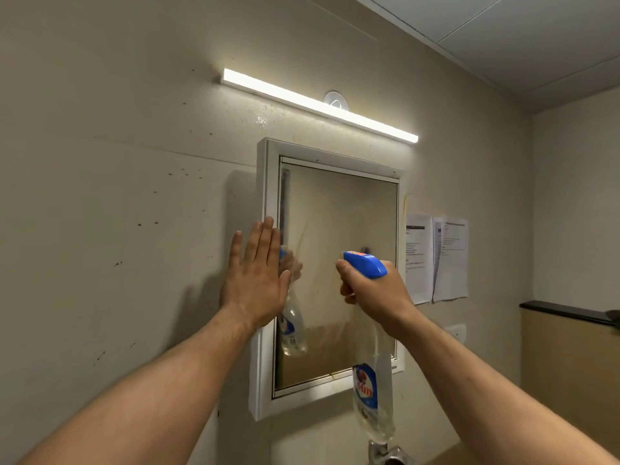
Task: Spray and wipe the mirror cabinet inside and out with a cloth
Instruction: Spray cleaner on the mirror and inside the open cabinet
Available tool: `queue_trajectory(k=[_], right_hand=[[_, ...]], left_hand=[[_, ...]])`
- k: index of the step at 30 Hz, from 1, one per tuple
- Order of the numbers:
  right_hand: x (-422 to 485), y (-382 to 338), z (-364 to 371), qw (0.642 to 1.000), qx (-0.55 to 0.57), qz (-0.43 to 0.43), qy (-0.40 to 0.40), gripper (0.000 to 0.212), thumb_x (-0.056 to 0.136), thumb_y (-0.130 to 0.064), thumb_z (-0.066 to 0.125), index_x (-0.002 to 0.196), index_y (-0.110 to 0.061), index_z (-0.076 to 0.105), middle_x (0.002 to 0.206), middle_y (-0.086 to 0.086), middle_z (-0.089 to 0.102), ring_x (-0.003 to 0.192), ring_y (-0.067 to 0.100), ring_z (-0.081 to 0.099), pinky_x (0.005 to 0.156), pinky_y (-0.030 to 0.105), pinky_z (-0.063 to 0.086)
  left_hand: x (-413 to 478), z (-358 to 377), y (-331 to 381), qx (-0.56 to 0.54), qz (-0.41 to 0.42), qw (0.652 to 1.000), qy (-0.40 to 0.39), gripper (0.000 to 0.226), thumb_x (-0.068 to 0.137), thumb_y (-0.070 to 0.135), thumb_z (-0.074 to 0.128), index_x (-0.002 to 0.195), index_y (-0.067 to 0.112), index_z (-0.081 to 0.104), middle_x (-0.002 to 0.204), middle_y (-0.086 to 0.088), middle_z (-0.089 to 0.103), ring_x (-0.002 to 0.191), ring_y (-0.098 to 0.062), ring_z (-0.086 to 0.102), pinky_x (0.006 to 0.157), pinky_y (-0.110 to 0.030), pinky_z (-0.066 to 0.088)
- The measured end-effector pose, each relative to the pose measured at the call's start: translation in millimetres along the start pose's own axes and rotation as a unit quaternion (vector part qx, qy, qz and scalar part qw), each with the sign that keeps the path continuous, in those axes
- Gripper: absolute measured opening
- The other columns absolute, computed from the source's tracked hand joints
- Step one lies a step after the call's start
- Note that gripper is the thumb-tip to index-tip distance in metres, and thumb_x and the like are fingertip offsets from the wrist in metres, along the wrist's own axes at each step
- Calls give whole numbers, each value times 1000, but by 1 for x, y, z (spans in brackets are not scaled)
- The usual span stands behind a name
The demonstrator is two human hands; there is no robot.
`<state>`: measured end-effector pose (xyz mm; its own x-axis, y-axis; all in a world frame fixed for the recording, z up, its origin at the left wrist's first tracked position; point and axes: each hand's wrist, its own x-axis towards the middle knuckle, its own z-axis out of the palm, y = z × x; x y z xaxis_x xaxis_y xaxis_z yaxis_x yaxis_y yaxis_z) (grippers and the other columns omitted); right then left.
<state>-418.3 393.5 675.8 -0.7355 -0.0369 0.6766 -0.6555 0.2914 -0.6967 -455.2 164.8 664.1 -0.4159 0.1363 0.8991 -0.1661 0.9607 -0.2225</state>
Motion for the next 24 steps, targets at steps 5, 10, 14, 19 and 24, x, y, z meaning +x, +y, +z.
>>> queue_trajectory(k=[5,10,14,19,24], right_hand=[[-21,4,20,1000,13,11,-11,30,97,-39,70,79,-15,71,65,2,70,60,16,67,65,31,59],[-38,13,27,997,50,45,-34,25,98,-33,70,84,-12,71,68,3,69,64,17,67,68,31,59],[-59,35,40,996,-13,82,-41,27,98,-37,69,87,-13,71,69,2,68,63,15,65,67,29,57],[-84,63,38,993,-51,105,-29,35,99,-38,66,77,-11,69,66,9,66,61,14,60,66,29,51],[-111,83,41,989,-6,132,-61,28,96,-38,71,80,-16,73,70,5,73,63,10,69,62,24,57]], left_hand=[[-15,1,-6,-16,10,1000,-24,81,103,55,10,158,5,-24,163,-16,-38,154,-31,-30,126,-55,-11],[-27,1,-5,-35,14,999,-31,81,103,55,11,158,5,-23,163,-15,-39,153,-30,-33,126,-52,-12],[-43,6,-4,-49,24,997,-53,80,103,55,9,158,7,-23,161,-13,-42,151,-28,-37,127,-50,-14],[-67,14,0,-80,24,995,-59,80,102,54,12,161,8,-16,165,-10,-36,152,-24,-34,125,-45,-19],[-88,25,9,-98,49,992,-63,77,103,49,17,163,7,-7,170,-11,-25,158,-24,-22,129,-46,-9]])
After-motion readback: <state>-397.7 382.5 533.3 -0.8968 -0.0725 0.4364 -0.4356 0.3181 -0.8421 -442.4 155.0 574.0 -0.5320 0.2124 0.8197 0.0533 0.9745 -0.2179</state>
